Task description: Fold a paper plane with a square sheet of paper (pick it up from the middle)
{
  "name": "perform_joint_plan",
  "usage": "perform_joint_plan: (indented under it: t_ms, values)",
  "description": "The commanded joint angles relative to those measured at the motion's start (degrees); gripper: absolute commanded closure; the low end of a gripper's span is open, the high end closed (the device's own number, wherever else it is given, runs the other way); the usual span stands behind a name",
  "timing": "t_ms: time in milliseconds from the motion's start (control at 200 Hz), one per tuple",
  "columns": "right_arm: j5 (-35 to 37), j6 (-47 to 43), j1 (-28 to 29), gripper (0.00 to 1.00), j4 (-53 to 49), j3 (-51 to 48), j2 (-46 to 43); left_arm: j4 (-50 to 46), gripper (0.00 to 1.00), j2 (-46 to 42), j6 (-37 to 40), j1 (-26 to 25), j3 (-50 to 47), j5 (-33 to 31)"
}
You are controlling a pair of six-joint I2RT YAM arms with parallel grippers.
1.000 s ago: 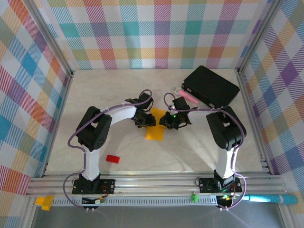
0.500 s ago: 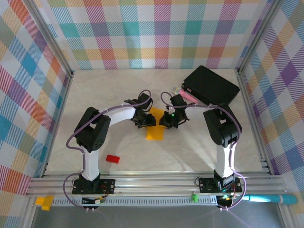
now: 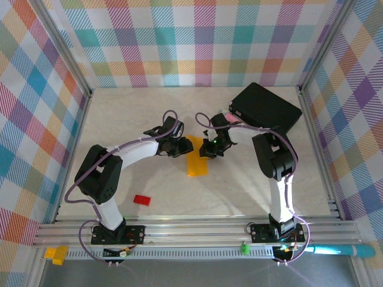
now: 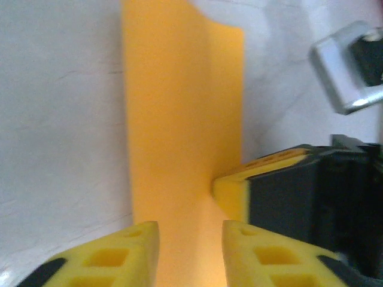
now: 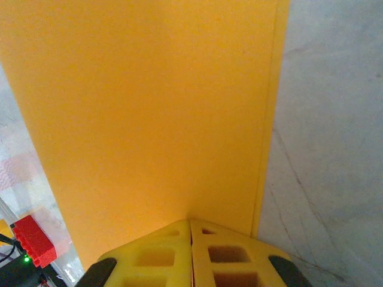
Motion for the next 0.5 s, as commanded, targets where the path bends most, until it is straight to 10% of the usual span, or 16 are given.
perform_joint_plan:
  t_ms: [0, 245, 495]
  values:
    - [9.16, -1.46, 0.17, 0.93, -7.19, -2.17, 5.21, 7.07, 0.76, 0.69, -3.70, 0.34, -1.52, 6.85]
    - [9.57, -0.40, 0.14, 0.93, -9.21, -0.88, 6.13, 11.57, 1.00, 5.27, -7.05, 0.26, -1.80, 11.77]
    - [11.32, 0.90, 0.08, 0.95, -11.09, -0.41, 6.80, 9.27, 1.00, 9.02, -6.00, 0.26, -1.09, 12.23]
